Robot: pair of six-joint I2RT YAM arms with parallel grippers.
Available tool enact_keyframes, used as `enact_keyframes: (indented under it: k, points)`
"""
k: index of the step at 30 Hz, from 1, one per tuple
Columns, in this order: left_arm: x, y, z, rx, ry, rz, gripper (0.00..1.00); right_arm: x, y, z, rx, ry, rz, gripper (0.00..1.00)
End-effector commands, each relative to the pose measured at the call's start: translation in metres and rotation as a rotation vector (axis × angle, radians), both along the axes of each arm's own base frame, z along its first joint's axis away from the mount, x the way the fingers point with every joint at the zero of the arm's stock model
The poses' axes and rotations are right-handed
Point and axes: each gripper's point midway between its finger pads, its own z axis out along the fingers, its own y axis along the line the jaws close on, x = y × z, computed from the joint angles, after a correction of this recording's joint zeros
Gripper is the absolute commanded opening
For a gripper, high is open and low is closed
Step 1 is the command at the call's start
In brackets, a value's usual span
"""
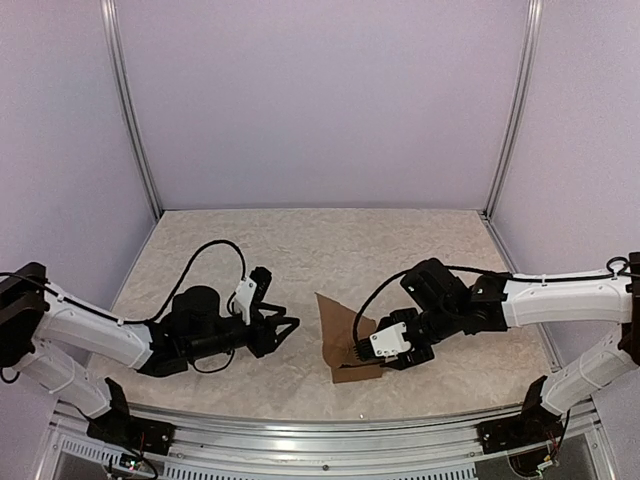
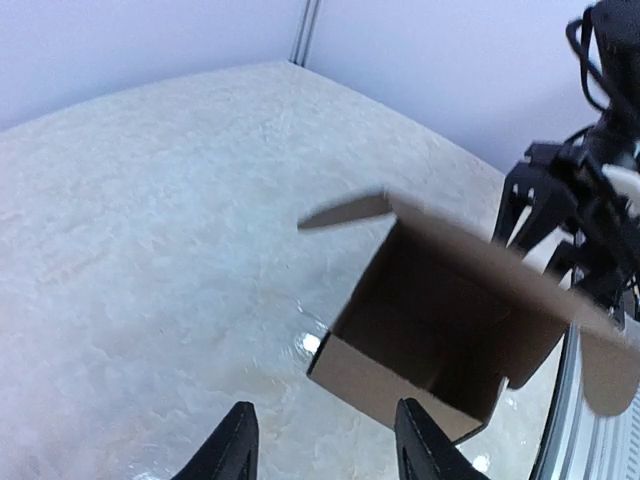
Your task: Fold the paper box
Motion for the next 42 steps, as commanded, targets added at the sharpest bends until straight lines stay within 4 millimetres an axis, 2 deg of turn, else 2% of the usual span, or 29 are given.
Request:
enact_keyframes:
  k: [1,3,5,9,13,17,24,30,34,38,42]
  points:
    - [0.023,0.004,0.085,-0.163,0.005,0.155,0.50,-0.001,0.001,-0.004,-0.044,-0.015,0.009,0.55]
    - [0.032,-0.003,0.109,-0.169,0.031,0.191,0.51,0.000,0.001,-0.005,-0.049,-0.018,0.006,0.55]
    - [0.039,-0.016,0.119,-0.130,0.063,0.215,0.51,0.001,0.001,-0.006,-0.054,-0.017,0.003,0.55]
    - [0.045,-0.043,0.084,0.101,0.076,0.255,0.51,0.003,0.002,-0.004,-0.052,-0.021,-0.005,0.55]
    - [0.032,-0.064,0.053,0.230,0.044,0.212,0.50,0.003,0.003,-0.003,-0.048,-0.018,-0.009,0.55]
    - [0.025,-0.062,0.025,0.310,0.042,0.213,0.48,0.002,0.002,0.000,-0.043,-0.014,-0.015,0.55]
    - [0.020,-0.059,-0.009,0.421,0.014,0.205,0.45,0.002,-0.002,0.008,-0.036,-0.018,-0.035,0.55]
    - [0.020,-0.061,-0.038,0.494,0.013,0.182,0.44,-0.001,-0.001,0.030,0.032,0.033,-0.047,0.56]
    - [0.022,-0.065,-0.046,0.518,-0.003,0.177,0.44,0.001,0.006,0.039,0.078,0.133,-0.061,0.56]
    - [0.027,-0.065,-0.047,0.522,-0.025,0.195,0.43,0.016,0.016,0.053,0.205,0.266,-0.104,0.55]
    - [0.031,-0.064,-0.036,0.500,-0.053,0.217,0.43,0.025,0.025,0.040,0.244,0.386,-0.139,0.53]
